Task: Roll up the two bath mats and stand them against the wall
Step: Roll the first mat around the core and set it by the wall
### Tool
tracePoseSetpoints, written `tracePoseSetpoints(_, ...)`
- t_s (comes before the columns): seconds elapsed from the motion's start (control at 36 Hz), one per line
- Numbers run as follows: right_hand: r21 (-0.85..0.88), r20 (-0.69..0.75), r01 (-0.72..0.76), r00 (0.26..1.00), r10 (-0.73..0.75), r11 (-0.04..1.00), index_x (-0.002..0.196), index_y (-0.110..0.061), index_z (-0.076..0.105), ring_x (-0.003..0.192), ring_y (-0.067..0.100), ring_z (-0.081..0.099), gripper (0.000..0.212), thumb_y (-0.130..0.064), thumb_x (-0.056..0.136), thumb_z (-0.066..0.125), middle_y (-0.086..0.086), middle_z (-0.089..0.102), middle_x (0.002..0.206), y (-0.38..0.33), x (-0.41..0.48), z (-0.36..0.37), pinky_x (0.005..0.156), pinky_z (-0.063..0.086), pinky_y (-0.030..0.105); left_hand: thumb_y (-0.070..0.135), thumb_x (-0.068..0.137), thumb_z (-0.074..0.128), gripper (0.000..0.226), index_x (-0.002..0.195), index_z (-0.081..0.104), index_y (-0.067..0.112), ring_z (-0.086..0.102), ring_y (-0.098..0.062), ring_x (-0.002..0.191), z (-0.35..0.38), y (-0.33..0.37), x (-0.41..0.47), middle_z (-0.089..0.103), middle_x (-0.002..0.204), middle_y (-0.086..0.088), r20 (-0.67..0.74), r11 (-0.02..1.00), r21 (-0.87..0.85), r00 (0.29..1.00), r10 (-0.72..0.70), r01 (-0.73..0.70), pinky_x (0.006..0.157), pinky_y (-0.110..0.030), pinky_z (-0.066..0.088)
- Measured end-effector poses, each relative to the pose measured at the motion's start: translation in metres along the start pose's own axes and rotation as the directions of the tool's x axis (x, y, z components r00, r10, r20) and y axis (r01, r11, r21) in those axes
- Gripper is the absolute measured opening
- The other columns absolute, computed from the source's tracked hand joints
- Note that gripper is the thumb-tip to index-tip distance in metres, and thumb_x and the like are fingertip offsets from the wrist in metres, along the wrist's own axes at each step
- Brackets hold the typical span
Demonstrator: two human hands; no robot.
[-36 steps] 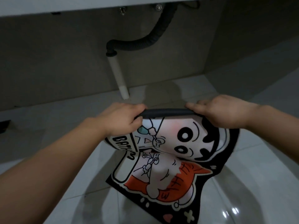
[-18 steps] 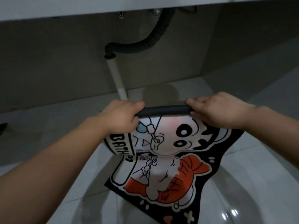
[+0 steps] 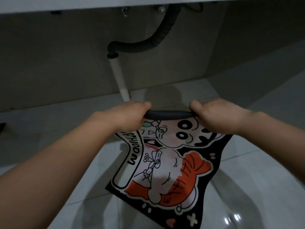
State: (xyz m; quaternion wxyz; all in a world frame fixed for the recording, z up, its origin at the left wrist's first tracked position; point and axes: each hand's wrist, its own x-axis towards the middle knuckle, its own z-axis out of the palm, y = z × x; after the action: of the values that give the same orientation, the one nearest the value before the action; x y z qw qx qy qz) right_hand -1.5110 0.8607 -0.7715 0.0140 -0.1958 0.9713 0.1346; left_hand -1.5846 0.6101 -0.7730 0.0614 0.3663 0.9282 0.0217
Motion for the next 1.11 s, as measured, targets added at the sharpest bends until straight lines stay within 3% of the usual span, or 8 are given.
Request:
tracePoseSetpoints(0.14, -0.161, -0.055, 0.064, 0.996, -0.073, 0.985, 0.149, -0.020, -0.001, 0.083, 0.022, 0.059, 0.077, -0.018, 0.089, 0.047, 0.002, 0.054, 0.110, 0.004, -0.001, 0.012, 0.057, 0.040, 0.032, 0.011, 0.084, 0.047, 0.045, 0.124, 0.040, 0.032, 0.059, -0.026, 0.089, -0.001, -0.001, 0.001, 0.064, 0.103, -0.002, -0.032, 0.993, 0.114, 0.999, 0.035, -0.031, 0.070, -0.033, 0.045)
tracePoseSetpoints(0.25, -0.161, -0.122, 0.060, 0.989, -0.080, 0.985, 0.149, -0.021, -0.006, 0.079, 0.021, 0.059, 0.068, -0.052, 0.093, 0.018, 0.002, 0.050, 0.115, 0.007, -0.007, 0.006, 0.057, 0.039, 0.031, 0.019, 0.087, 0.043, 0.042, 0.127, 0.037, 0.031, 0.059, -0.026, 0.100, 0.003, -0.005, 0.002, 0.061, 0.116, -0.002, -0.090, 0.992, 0.082, 0.990, 0.107, -0.100, 0.075, -0.034, 0.044)
tracePoseSetpoints(0.33, -0.108, -0.144, 0.073, 0.986, -0.088, 0.991, 0.149, -0.021, -0.001, 0.081, 0.022, 0.059, 0.071, -0.056, 0.088, 0.004, 0.001, 0.050, 0.113, 0.006, -0.011, 0.006, 0.063, 0.044, 0.034, 0.044, 0.092, 0.037, 0.037, 0.126, 0.038, 0.029, 0.058, -0.024, 0.099, 0.009, -0.007, 0.000, 0.060, 0.115, 0.001, -0.123, 0.984, 0.072, 0.978, 0.170, -0.162, 0.072, -0.032, 0.037)
tracePoseSetpoints(0.64, -0.037, -0.108, -0.005, 0.994, 0.001, 0.999, 0.117, -0.019, 0.042, 0.067, 0.024, 0.055, 0.031, -0.039, 0.092, 0.042, 0.000, 0.058, 0.088, -0.002, 0.000, -0.006, 0.055, 0.044, 0.036, 0.038, 0.092, 0.050, 0.018, 0.106, 0.046, 0.027, 0.058, -0.022, 0.092, 0.004, -0.009, -0.001, 0.058, 0.101, 0.005, -0.125, 0.994, 0.048, 0.987, 0.099, -0.093, 0.069, -0.031, 0.037)
tracePoseSetpoints(0.83, 0.110, -0.021, -0.109, 0.994, 0.112, 0.988, 0.096, -0.016, 0.034, 0.061, 0.029, 0.049, 0.023, -0.018, 0.086, 0.054, -0.002, 0.041, 0.069, -0.012, 0.008, -0.011, 0.054, 0.041, 0.037, 0.015, 0.087, 0.049, 0.018, 0.094, 0.036, 0.025, 0.052, -0.022, 0.071, 0.006, -0.003, 0.005, 0.057, 0.084, -0.003, -0.105, 1.000, 0.000, 0.994, 0.004, -0.004, 0.058, -0.033, 0.039)
tracePoseSetpoints(0.97, -0.048, -0.125, 0.006, 0.992, -0.012, 0.999, 0.135, -0.018, 0.027, 0.067, 0.027, 0.059, 0.049, -0.029, 0.090, 0.044, 0.002, 0.060, 0.085, -0.010, 0.006, 0.000, 0.052, 0.039, 0.033, 0.023, 0.091, 0.048, 0.034, 0.122, 0.035, 0.031, 0.057, -0.024, 0.078, 0.012, -0.011, 0.003, 0.062, 0.096, -0.001, -0.140, 0.998, -0.004, 0.988, 0.067, -0.069, 0.063, -0.033, 0.039)
tracePoseSetpoints(1.06, -0.084, -0.226, 0.049, 0.972, -0.067, 0.995, 0.146, -0.020, 0.017, 0.083, 0.027, 0.062, 0.072, -0.060, 0.086, 0.015, 0.003, 0.059, 0.108, -0.010, 0.003, 0.004, 0.059, 0.037, 0.031, 0.056, 0.089, 0.042, 0.042, 0.124, 0.038, 0.032, 0.058, -0.019, 0.092, 0.013, -0.012, 0.002, 0.061, 0.106, 0.005, -0.157, 0.990, 0.037, 0.978, 0.139, -0.135, 0.071, -0.032, 0.040)
tracePoseSetpoints(1.11, -0.088, -0.234, 0.070, 0.968, -0.089, 0.994, 0.147, -0.020, 0.014, 0.086, 0.026, 0.060, 0.074, -0.059, 0.085, 0.003, 0.003, 0.056, 0.110, -0.012, 0.001, 0.005, 0.060, 0.035, 0.031, 0.057, 0.092, 0.033, 0.042, 0.122, 0.041, 0.029, 0.057, -0.019, 0.099, 0.012, -0.011, 0.001, 0.059, 0.110, 0.004, -0.173, 0.987, 0.029, 0.971, 0.163, -0.161, 0.074, -0.031, 0.038)
